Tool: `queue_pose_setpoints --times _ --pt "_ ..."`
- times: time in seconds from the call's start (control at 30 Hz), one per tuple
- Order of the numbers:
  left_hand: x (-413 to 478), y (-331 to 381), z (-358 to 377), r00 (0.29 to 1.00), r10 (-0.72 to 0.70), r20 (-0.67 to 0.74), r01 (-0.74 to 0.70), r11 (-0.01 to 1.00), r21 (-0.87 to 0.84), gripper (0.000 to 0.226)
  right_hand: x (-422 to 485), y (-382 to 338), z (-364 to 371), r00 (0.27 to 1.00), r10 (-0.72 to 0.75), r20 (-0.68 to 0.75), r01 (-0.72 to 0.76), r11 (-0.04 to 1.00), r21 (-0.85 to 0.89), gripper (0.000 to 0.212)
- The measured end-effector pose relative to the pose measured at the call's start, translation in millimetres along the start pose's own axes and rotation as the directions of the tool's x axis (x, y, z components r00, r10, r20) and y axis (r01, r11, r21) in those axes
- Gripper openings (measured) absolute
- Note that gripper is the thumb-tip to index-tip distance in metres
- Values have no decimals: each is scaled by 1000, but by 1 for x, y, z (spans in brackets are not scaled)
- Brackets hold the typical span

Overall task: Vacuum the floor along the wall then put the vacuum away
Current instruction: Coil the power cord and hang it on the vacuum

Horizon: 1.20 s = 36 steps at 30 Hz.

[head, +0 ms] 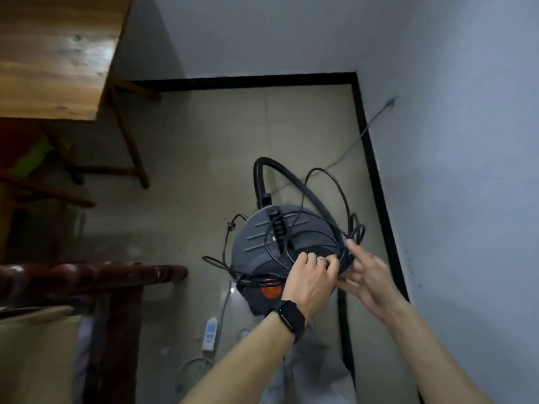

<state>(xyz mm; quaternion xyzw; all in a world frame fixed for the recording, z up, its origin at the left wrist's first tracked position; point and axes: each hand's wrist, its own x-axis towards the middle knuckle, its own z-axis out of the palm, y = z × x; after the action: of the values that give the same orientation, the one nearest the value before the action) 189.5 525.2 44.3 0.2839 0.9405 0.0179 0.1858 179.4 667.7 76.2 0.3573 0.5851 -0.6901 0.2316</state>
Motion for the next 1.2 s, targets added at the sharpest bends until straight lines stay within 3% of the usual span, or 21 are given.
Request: queue_pose_setpoints --times 0.1,0.17,0.2,0.3,0.37,0.57,0.73,0.87,1.0,1.2 --pt "5 18 46 990 -47 136 35 996 85 43 29 37 -12 990 92 -109 -105 987 -122 31" --pt "1 25 71 982 -57 181 45 997 67 49 57 76 -22 976 110 -186 -153 959 -237 43" --pt "-4 25 80 981 -56 188 45 997 64 50 66 91 -24 970 109 -218 -171 941 -291 49" --pt "-20 20 90 989 -30 145 25 999 35 43 65 104 -23 957 42 -288 -177 870 -460 33" --pt "-31 10 88 993 -57 101 59 998 -16 41 58 110 -26 959 60 -279 -199 839 -506 39" --pt "-11 -13 66 986 -144 -84 136 987 -90 71 54 134 -40 979 107 -174 -169 901 -399 32" --pt "9 -26 82 996 -43 83 40 999 34 84 60 162 -44 993 -30 -118 -3 963 -268 83" --pt "-18 -60 99 992 -100 77 95 993 66 70 39 137 -29 967 -204 -151 109 870 -481 58" --pt "-34 -78 95 991 -119 61 119 993 8 72 40 127 -15 910 -399 -114 291 809 -510 43" --pt "2 -60 76 947 -277 162 318 877 -360 94 70 78 23 881 -461 -108 354 793 -495 28"
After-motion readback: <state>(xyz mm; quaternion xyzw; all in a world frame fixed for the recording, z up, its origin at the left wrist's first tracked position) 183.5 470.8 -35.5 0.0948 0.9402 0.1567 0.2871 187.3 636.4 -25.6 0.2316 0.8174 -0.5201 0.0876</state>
